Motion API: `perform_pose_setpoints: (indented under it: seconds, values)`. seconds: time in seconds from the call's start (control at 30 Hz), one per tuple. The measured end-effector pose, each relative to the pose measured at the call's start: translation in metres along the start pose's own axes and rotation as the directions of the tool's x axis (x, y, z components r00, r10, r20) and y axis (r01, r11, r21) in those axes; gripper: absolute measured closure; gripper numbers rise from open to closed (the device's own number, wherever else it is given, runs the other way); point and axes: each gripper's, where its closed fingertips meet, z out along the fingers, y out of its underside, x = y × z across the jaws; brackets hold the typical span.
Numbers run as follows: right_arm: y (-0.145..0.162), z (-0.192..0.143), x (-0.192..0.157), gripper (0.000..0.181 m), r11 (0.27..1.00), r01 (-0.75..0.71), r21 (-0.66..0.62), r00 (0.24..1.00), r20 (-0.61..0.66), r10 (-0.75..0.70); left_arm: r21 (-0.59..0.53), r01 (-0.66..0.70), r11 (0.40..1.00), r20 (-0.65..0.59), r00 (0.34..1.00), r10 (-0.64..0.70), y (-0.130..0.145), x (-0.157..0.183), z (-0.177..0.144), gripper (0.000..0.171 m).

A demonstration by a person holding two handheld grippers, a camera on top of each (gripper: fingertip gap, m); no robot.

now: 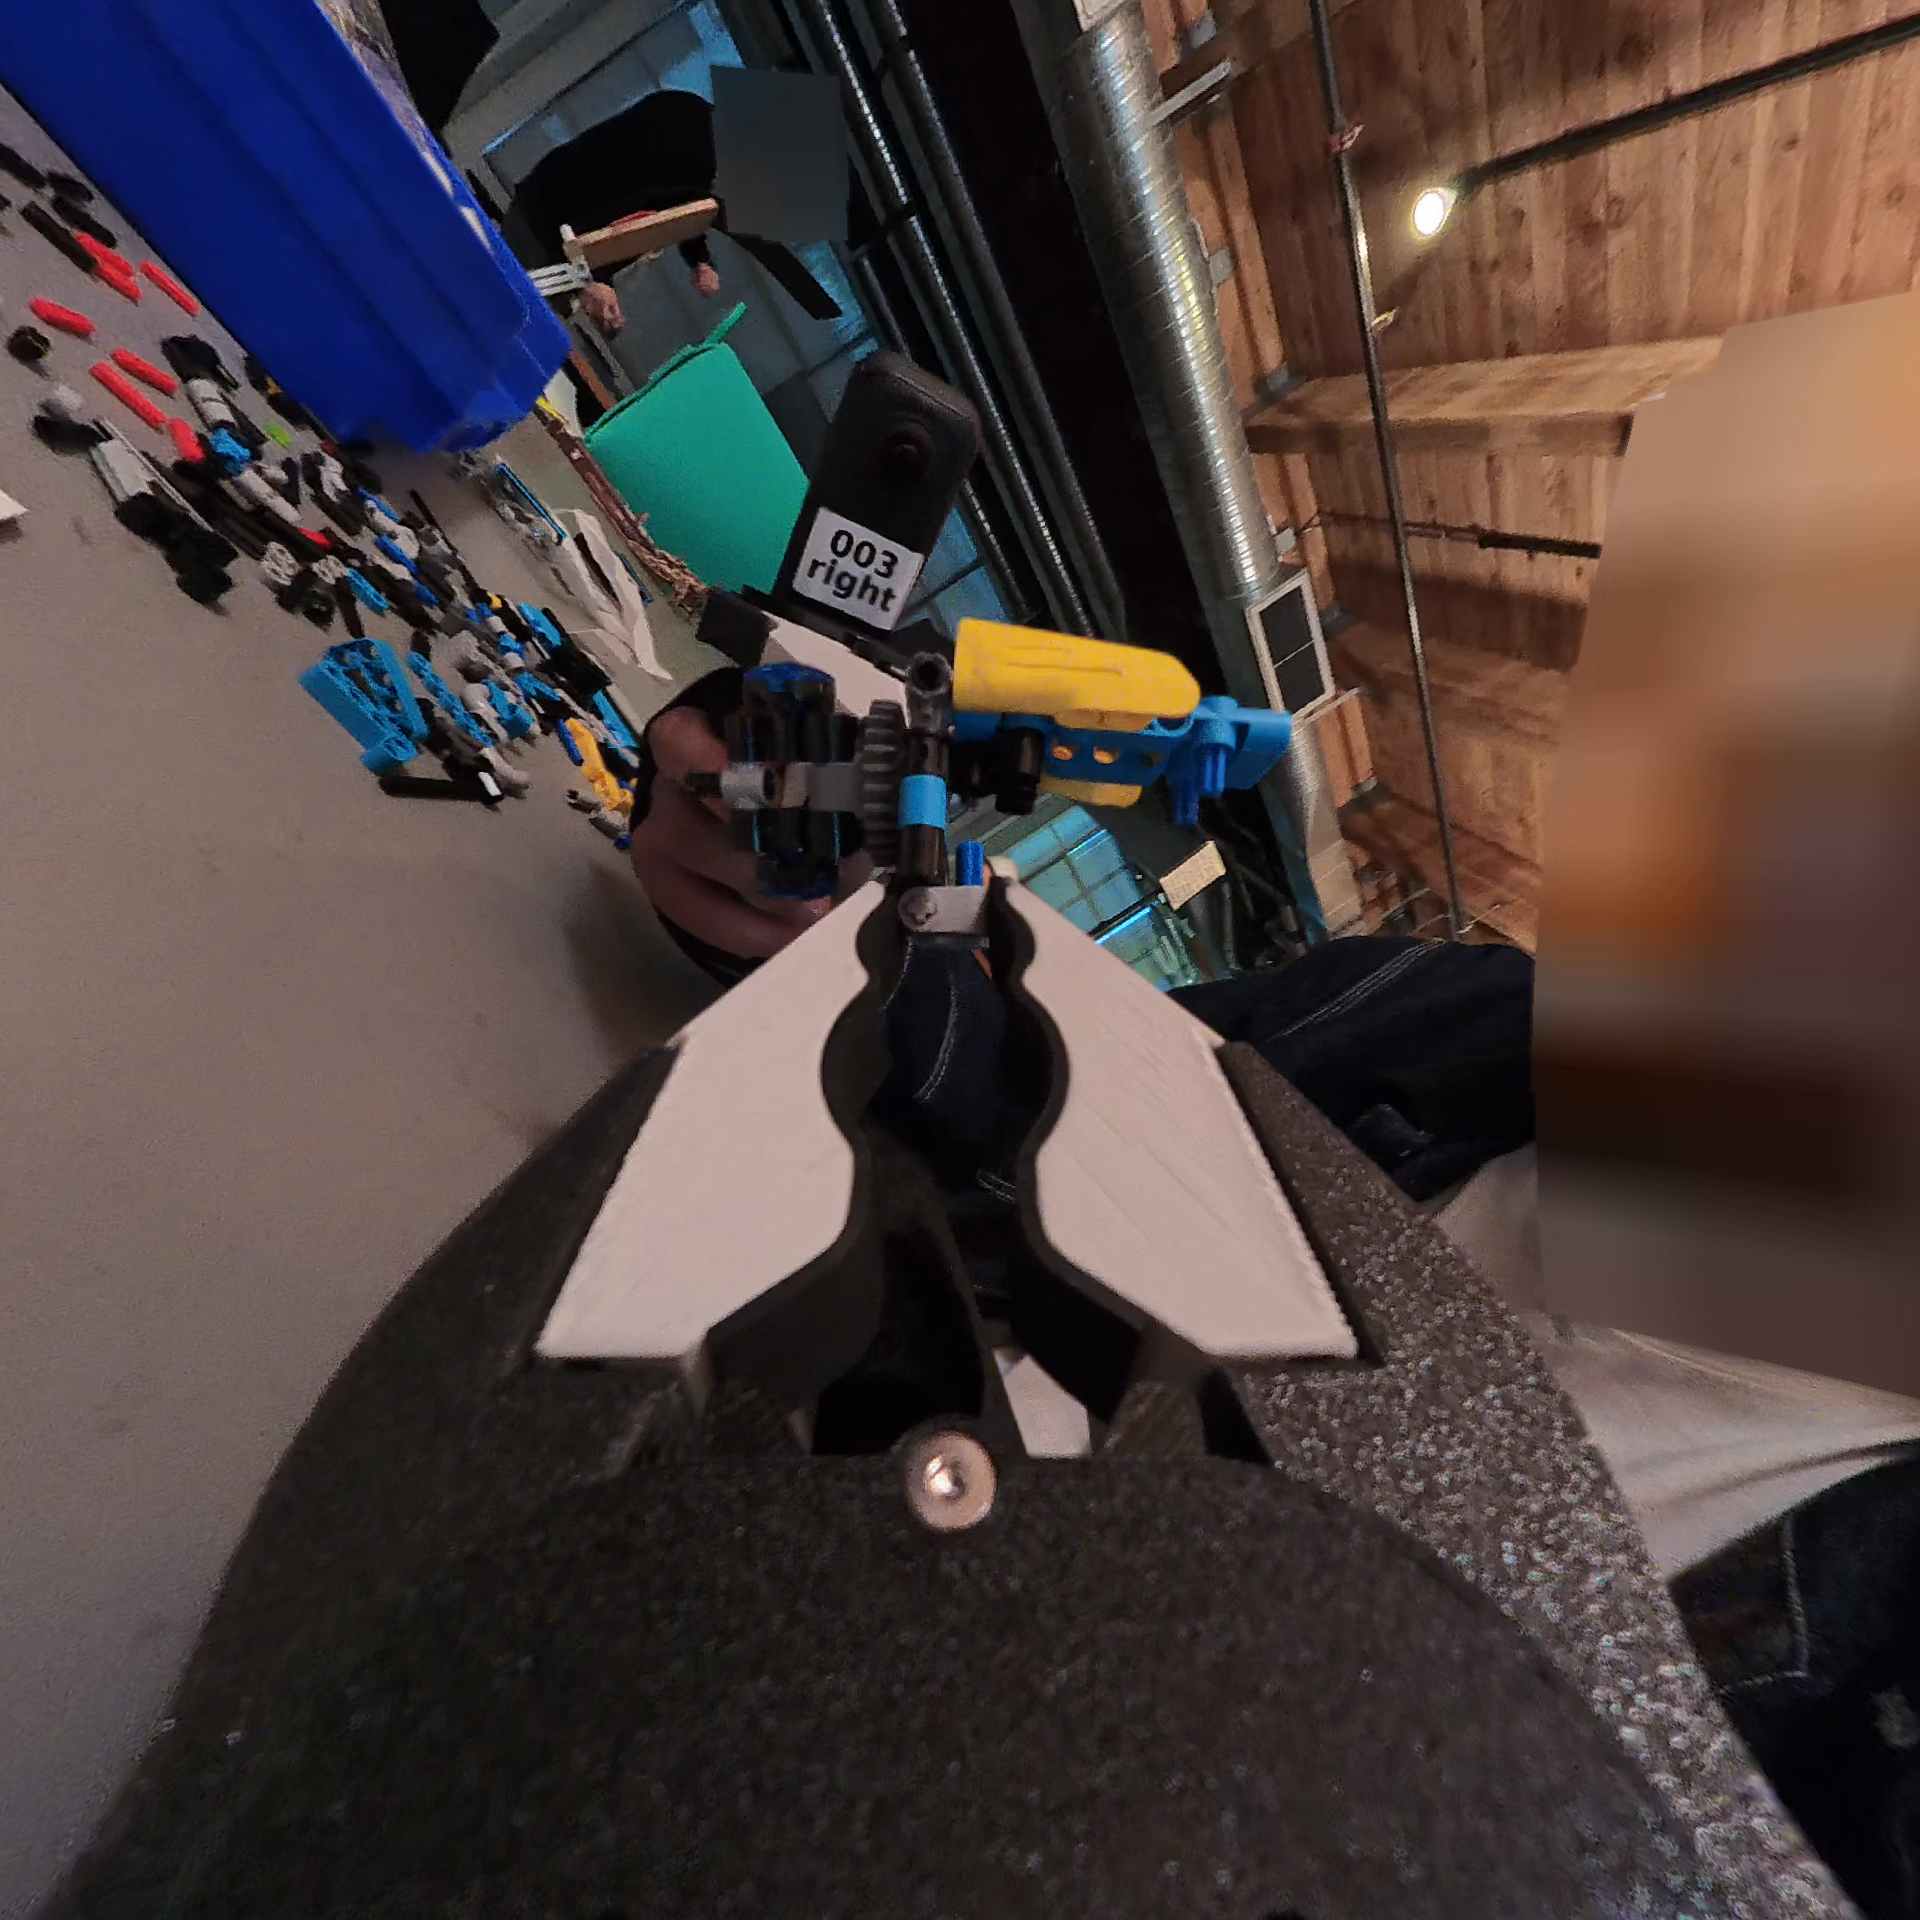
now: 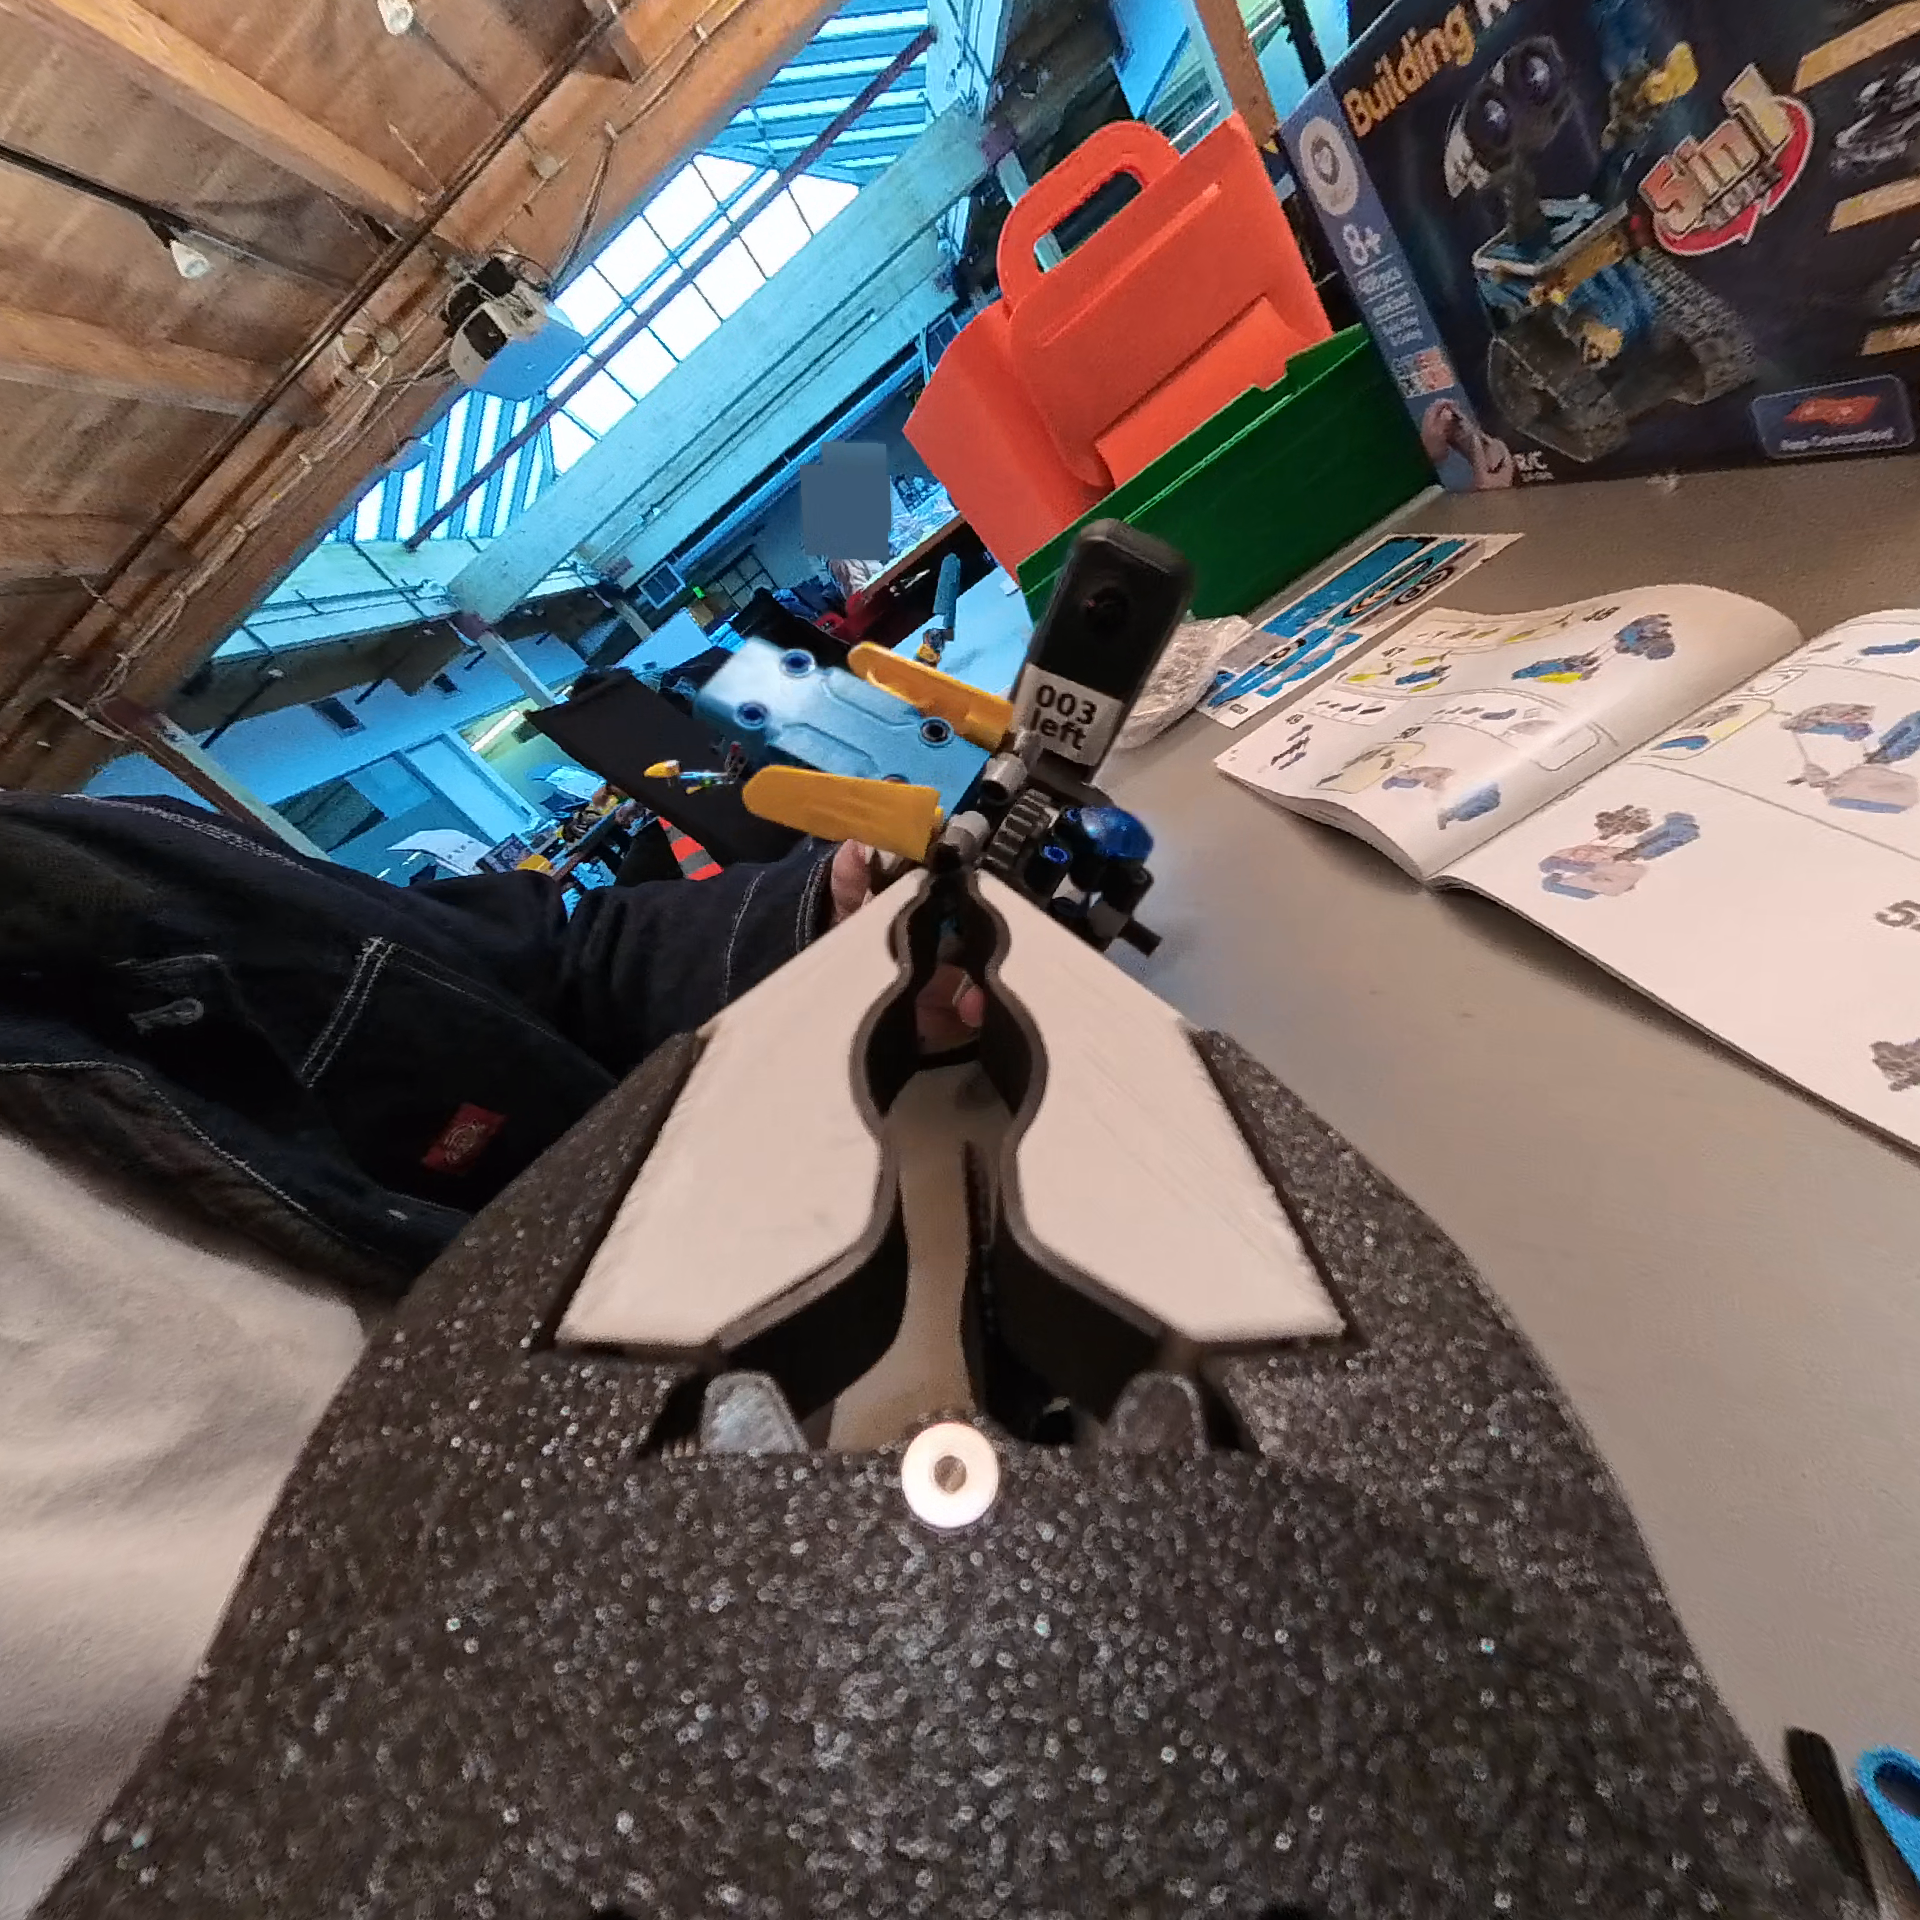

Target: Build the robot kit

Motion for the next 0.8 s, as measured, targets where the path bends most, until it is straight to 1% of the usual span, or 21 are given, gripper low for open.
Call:
perform_pose_setpoints:
  seconds: [0.03, 0.1, 0.17, 0.23, 0.27, 0.33, 0.37, 0.4, 0.43, 0.5, 0.53, 0.6, 0.67, 0.73, 0.8]
  values:
    - [0.0, 0.0, 0.0, 0.178, 1.0, 0.0, -0.011, 1.0, 0.005, 0.0, -0.004, 0.005, 1.0, -0.006, 1.0, -0.005, 0.0, 0.001, 0.0, 0.157]
    - [0.001, -0.001, 0.0, 0.174, 0.996, 0.077, -0.043, 0.997, -0.021, -0.078, -0.02, 0.014, 1.0, -0.006, 1.0, -0.014, 0.002, 0.002, -0.001, 0.158]
    - [0.003, -0.004, 0.004, 0.17, 0.975, 0.199, -0.093, 0.974, -0.087, -0.207, -0.029, 0.021, 0.999, -0.002, 1.0, -0.021, 0.003, 0.002, -0.003, 0.157]
    - [0.004, -0.009, 0.007, 0.164, 0.927, 0.336, -0.165, 0.924, -0.132, -0.359, -0.043, 0.046, 0.998, 0.002, 0.999, -0.046, 0.004, 0.001, -0.006, 0.157]
    - [0.006, -0.011, 0.007, 0.164, 0.881, 0.419, -0.22, 0.882, -0.133, -0.452, -0.073, 0.07, 0.995, -0.002, 0.998, -0.07, 0.008, 0.001, -0.007, 0.158]
    - [0.008, -0.015, 0.002, 0.164, 0.769, 0.565, -0.299, 0.786, -0.087, -0.612, -0.134, 0.098, 0.986, 0.018, 0.995, -0.097, 0.018, -0.002, -0.008, 0.157]
    - [0.013, -0.017, -0.001, 0.163, 0.696, 0.627, -0.35, 0.735, -0.031, -0.678, -0.147, 0.1, 0.984, 0.04, 0.995, -0.095, 0.021, -0.006, -0.008, 0.157]
    - [0.018, -0.017, -0.002, 0.16, 0.639, 0.66, -0.394, 0.7, 0.014, -0.714, -0.153, 0.108, 0.982, 0.046, 0.994, -0.102, 0.023, -0.008, -0.008, 0.157]
    - [0.022, -0.017, -0.002, 0.16, 0.605, 0.67, -0.43, 0.685, 0.043, -0.728, -0.156, 0.121, 0.98, 0.043, 0.992, -0.115, 0.025, -0.008, -0.007, 0.157]
    - [0.03, -0.012, -0.006, 0.155, 0.577, 0.677, -0.456, 0.685, 0.104, -0.721, -0.177, 0.138, 0.975, 0.051, 0.99, -0.13, 0.03, -0.011, -0.006, 0.157]
    - [0.031, -0.01, -0.006, 0.155, 0.563, 0.683, -0.465, 0.676, 0.113, -0.728, -0.19, 0.142, 0.971, 0.055, 0.989, -0.134, 0.033, -0.012, -0.005, 0.157]
    - [0.034, -0.005, -0.006, 0.159, 0.534, 0.71, -0.46, 0.653, 0.145, -0.743, -0.2, 0.152, 0.968, 0.047, 0.988, -0.146, 0.035, -0.011, -0.004, 0.157]
    - [0.041, -0.004, -0.004, 0.163, 0.499, 0.719, -0.484, 0.639, 0.178, -0.748, -0.211, 0.16, 0.964, 0.053, 0.987, -0.152, 0.037, -0.012, -0.004, 0.157]
    - [0.043, -0.004, -0.001, 0.166, 0.462, 0.731, -0.502, 0.615, 0.191, -0.765, -0.213, 0.172, 0.962, 0.062, 0.985, -0.163, 0.039, -0.014, -0.005, 0.157]
    - [0.043, -0.004, -0.001, 0.167, 0.444, 0.739, -0.507, 0.601, 0.199, -0.774, -0.213, 0.172, 0.962, 0.062, 0.985, -0.163, 0.038, -0.014, -0.005, 0.157]
